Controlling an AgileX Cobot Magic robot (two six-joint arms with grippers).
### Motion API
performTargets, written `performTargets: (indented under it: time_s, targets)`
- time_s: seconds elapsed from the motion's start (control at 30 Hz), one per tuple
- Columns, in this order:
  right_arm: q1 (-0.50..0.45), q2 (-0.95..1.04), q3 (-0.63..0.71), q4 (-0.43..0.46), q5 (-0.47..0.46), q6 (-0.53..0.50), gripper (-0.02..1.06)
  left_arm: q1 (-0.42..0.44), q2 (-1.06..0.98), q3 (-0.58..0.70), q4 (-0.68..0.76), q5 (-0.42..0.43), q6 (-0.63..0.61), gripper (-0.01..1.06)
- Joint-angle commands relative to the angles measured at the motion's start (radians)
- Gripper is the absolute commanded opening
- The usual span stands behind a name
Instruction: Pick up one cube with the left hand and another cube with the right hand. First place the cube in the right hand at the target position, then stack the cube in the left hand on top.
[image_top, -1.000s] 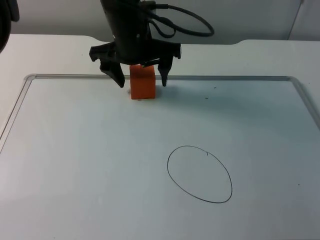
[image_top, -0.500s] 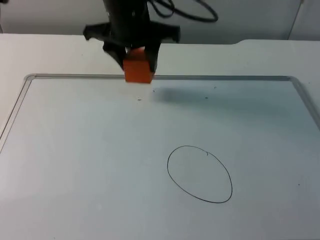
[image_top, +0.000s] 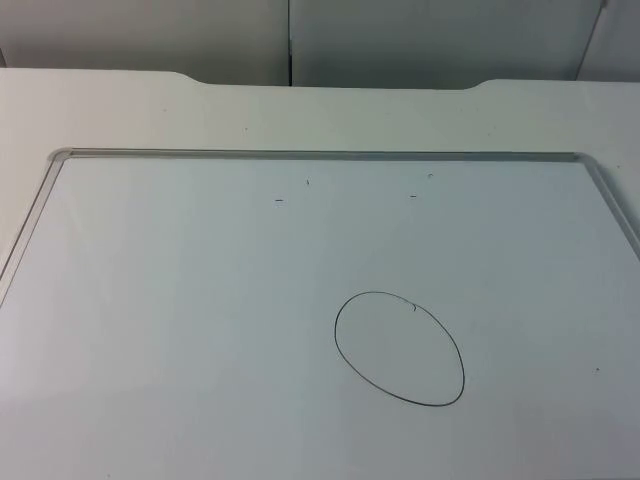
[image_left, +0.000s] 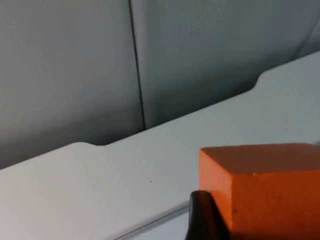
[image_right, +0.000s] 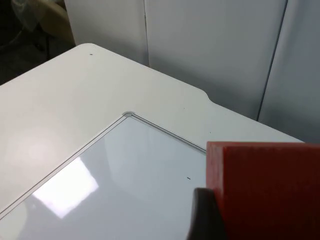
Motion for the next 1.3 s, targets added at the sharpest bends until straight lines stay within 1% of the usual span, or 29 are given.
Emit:
performTargets:
  time_s: [0.0, 0.07, 0.1, 0.13, 0.17, 0.3, 0.33, 0.37, 0.47, 0.5, 0.6, 0.63, 0.67, 0.7, 0.77, 0.8, 0.83, 0.9, 0.93, 0.97, 1.03, 1.13, 1.17, 1.27]
  targets:
    - [0.002, -0.008, 0.001, 0.000, -0.008, -0.008, 0.00, -0.007, -0.099, 0.088, 0.031, 0.005, 0.019, 0.00]
    - [0.002, -0.008, 0.001, 0.000, -0.008, -0.008, 0.00, -0.007, -0.202, 0.221, 0.046, 0.005, 0.024, 0.00]
    - [0.002, -0.008, 0.001, 0.000, -0.008, -0.008, 0.00, -0.007, -0.263, 0.311, 0.048, -0.016, 0.026, 0.00]
    - [0.002, -0.008, 0.001, 0.000, -0.008, -0.008, 0.00, -0.007, -0.328, 0.412, 0.053, -0.056, 0.029, 0.00]
    - [0.002, -0.008, 0.001, 0.000, -0.008, -0.008, 0.00, -0.007, -0.328, 0.412, 0.053, -0.056, 0.029, 0.00]
    - [0.002, -0.008, 0.001, 0.009, -0.008, -0.008, 0.00, -0.007, -0.590, 0.850, 0.035, -0.225, 0.018, 0.00]
    - [0.002, -0.008, 0.001, 0.009, -0.008, -0.008, 0.00, -0.007, -0.590, 0.850, 0.035, -0.225, 0.018, 0.00]
    - [0.002, -0.008, 0.001, 0.009, -0.008, -0.008, 0.00, -0.007, -0.676, 0.998, 0.005, -0.271, 0.018, 0.00]
    - [0.002, -0.001, 0.001, 0.009, 0.005, 0.006, 0.00, -0.007, -0.833, 1.274, -0.029, -0.290, 0.018, 0.00]
    - [0.002, -0.001, 0.001, 0.009, 0.005, 0.006, 0.00, -0.007, -0.833, 1.274, -0.029, -0.290, 0.018, 0.00]
    - [0.002, 0.035, 0.001, 0.009, 0.044, 0.019, 0.00, -0.007, -0.959, 1.454, -0.029, -0.283, -0.001, 0.00]
    - [0.002, 0.055, 0.001, 0.009, 0.065, 0.021, 0.00, -0.007, -0.997, 1.490, -0.027, -0.279, -0.016, 0.00]
    - [0.002, 0.055, 0.001, 0.009, 0.065, 0.021, 0.00, -0.007, -0.997, 1.490, -0.027, -0.279, -0.016, 0.00]
    - [0.002, 0.076, 0.001, 0.009, 0.083, 0.032, 0.00, -0.007, -1.028, 1.521, -0.027, -0.272, -0.020, 0.00]
    - [0.002, 0.121, 0.001, 0.009, 0.107, 0.053, 0.00, -0.007, -1.069, 1.558, -0.027, -0.235, -0.036, 0.00]
    - [0.002, 0.147, 0.001, 0.009, 0.115, 0.056, 0.00, -0.007, -1.081, 1.560, -0.027, -0.205, -0.036, 0.00]
    - [0.002, 0.147, 0.001, 0.009, 0.115, 0.056, 0.00, -0.007, -1.081, 1.560, -0.027, -0.205, -0.036, 0.00]
    - [0.002, 0.200, 0.001, 0.009, 0.124, 0.067, 0.00, -0.007, -1.094, 1.561, -0.037, -0.160, -0.036, 0.00]
    - [0.002, 0.231, 0.001, 0.009, 0.128, 0.070, 0.00, -0.007, -1.094, 1.561, -0.042, -0.153, -0.036, 0.00]
    - [0.002, 0.278, 0.001, 0.009, 0.132, 0.080, 0.00, -0.007, -1.094, 1.561, -0.051, -0.153, -0.036, 0.00]
    - [0.002, 0.306, 0.001, 0.009, 0.132, 0.095, 0.00, -0.007, -1.094, 1.561, -0.056, -0.157, -0.036, 0.00]
    - [0.010, 0.398, 0.001, 0.007, 0.134, 0.097, 0.00, -0.007, -1.094, 1.561, -0.064, -0.162, -0.036, 0.00]
    - [0.010, 0.398, 0.001, 0.007, 0.134, 0.097, 0.00, -0.007, -1.094, 1.561, -0.064, -0.162, -0.036, 0.00]
    - [0.057, 0.491, 0.001, -0.003, 0.104, 0.103, 0.00, -0.007, -1.094, 1.561, -0.064, -0.162, -0.036, 0.00]
